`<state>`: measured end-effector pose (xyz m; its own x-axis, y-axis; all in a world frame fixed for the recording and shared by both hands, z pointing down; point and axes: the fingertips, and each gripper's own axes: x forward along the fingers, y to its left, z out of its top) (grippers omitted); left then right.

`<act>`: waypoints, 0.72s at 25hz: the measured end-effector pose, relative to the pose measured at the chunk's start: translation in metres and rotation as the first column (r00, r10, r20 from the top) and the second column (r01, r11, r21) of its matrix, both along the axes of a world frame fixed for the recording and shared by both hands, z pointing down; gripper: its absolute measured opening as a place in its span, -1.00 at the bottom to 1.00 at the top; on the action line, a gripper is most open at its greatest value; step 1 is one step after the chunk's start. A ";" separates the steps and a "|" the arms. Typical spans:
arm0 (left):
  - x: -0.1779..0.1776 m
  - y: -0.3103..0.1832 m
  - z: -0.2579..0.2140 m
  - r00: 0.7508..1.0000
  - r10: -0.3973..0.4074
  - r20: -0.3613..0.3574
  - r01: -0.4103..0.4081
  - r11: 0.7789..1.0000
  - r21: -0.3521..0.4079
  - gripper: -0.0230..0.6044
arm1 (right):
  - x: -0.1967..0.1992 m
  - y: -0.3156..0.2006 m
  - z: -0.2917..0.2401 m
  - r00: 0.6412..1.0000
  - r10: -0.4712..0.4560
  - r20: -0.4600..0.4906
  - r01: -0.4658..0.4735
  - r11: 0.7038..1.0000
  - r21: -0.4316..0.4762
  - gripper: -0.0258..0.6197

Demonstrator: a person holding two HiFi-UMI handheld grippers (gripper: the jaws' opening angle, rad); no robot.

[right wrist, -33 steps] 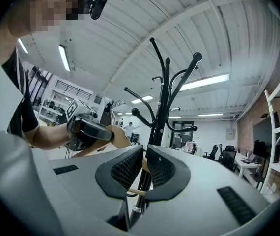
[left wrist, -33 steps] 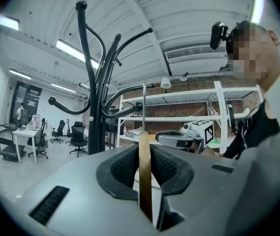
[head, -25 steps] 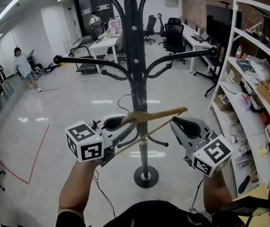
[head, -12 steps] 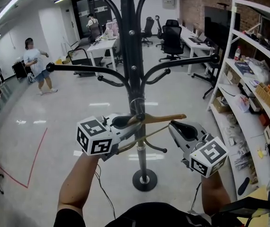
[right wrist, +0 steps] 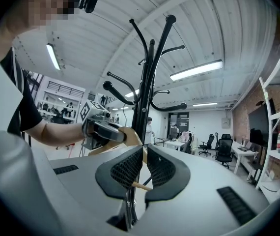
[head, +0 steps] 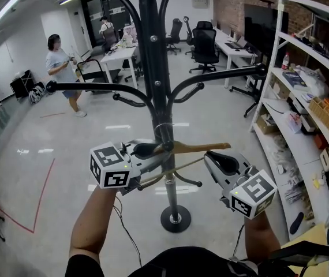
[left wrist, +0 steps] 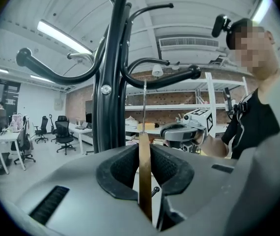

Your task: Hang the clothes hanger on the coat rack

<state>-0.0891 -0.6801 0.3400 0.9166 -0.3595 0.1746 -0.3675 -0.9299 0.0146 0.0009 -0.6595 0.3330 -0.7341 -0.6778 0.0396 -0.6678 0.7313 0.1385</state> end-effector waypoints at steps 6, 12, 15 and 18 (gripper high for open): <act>0.004 -0.001 -0.003 0.998 0.062 -0.024 -0.061 0.997 0.050 -0.76 | 0.007 -0.002 0.002 1.000 0.018 -0.012 -0.018 1.000 -0.008 -0.89; 0.004 -0.004 -0.006 0.997 0.070 -0.015 -0.067 0.989 0.130 -0.76 | 0.009 -0.002 -0.001 1.000 0.026 -0.013 -0.026 1.000 -0.008 -0.89; 0.004 -0.005 -0.007 0.998 0.061 -0.009 -0.059 0.983 0.176 -0.76 | 0.009 0.001 0.000 1.000 0.024 -0.018 -0.025 1.000 -0.011 -0.89; 0.004 -0.003 -0.006 0.998 0.056 -0.017 -0.052 0.976 0.212 -0.75 | 0.010 0.006 0.001 1.000 0.022 -0.017 -0.022 1.000 -0.007 -0.89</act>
<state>-0.0852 -0.6834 0.3342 0.9386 -0.3359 0.0793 -0.3184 -0.9314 -0.1763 0.0111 -0.6535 0.3340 -0.7180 -0.6936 0.0573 -0.6815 0.7174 0.1446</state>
